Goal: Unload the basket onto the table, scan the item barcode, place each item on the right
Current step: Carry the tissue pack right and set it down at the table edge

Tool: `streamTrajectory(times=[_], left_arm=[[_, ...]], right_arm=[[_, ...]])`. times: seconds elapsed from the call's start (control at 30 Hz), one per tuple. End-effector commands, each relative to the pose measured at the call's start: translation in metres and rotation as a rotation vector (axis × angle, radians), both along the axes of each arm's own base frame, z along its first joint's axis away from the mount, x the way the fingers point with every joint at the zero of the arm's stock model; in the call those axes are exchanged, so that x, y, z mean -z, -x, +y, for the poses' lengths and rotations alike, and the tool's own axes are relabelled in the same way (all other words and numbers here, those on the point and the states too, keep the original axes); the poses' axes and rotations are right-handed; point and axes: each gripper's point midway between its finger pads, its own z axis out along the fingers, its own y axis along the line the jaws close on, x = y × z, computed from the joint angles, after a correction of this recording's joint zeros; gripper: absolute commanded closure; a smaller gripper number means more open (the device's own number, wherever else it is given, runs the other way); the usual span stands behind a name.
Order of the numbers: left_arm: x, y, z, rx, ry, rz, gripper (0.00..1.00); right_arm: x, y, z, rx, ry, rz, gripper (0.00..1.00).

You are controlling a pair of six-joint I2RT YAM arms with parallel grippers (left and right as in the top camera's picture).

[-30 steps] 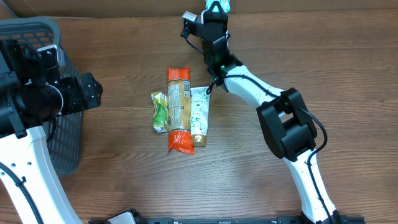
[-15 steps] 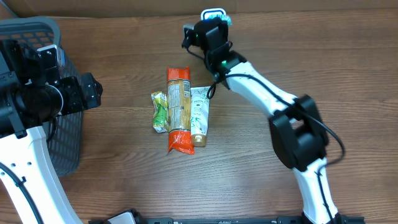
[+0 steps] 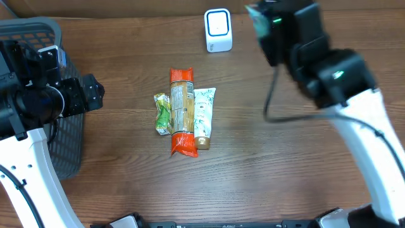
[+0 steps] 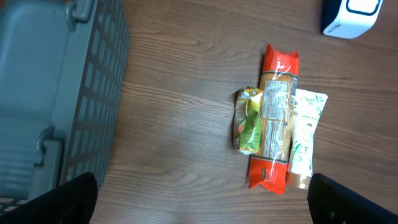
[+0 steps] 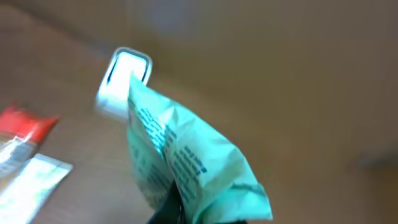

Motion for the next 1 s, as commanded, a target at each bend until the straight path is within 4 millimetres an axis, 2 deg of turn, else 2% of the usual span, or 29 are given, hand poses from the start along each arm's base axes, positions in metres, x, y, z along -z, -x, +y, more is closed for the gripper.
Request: streamTrajectory(times=[0.0, 0.17, 0.27, 0.37, 0.6, 0.67, 0.73, 0.8, 0.83, 0.87, 0.97], left_arm=[[-0.001, -0.001, 0.0, 0.017, -0.003, -0.002, 0.0], [-0.001, -0.001, 0.0, 0.017, -0.003, -0.002, 0.0], [-0.001, -0.001, 0.0, 0.017, -0.003, -0.002, 0.0], [-0.001, -0.001, 0.0, 0.017, -0.003, -0.002, 0.0], [-0.001, -0.001, 0.0, 0.017, -0.003, -0.002, 0.0], [-0.001, -0.001, 0.0, 0.017, -0.003, -0.002, 0.01], [-0.001, -0.001, 0.0, 0.017, -0.003, -0.002, 0.0], [-0.001, -0.001, 0.0, 0.017, -0.003, -0.002, 0.0], [-0.001, -0.001, 0.0, 0.017, -0.003, -0.002, 0.01], [-0.001, -0.001, 0.0, 0.017, -0.003, -0.002, 0.0], [-0.001, -0.001, 0.0, 0.017, -0.003, -0.002, 0.01]], right_arm=[[0.076, -0.006, -0.017, 0.16, -0.444, 0.323, 0.96], [0.149, -0.006, -0.078, 0.25, -0.717, 0.537, 0.96], [0.196, -0.003, -0.132, 0.411, -0.825, 0.576, 0.96], [0.23, 0.007, -0.18, 0.573, -0.899, 0.574, 0.96], [0.269, 0.031, -0.278, 0.893, -0.965, 0.429, 0.96], [0.276, 0.037, -0.295, 0.958, -0.98, 0.397, 0.96], [0.283, 0.042, -0.303, 0.985, -0.994, 0.379, 0.81], [0.287, 0.045, -0.302, 0.99, -0.996, 0.385, 0.56], [0.289, 0.047, -0.3, 0.993, -0.997, 0.399, 0.26], [0.29, 0.049, -0.296, 0.996, -0.998, 0.417, 0.16], [0.287, 0.048, -0.284, 0.956, -1.048, 0.445, 0.04]])
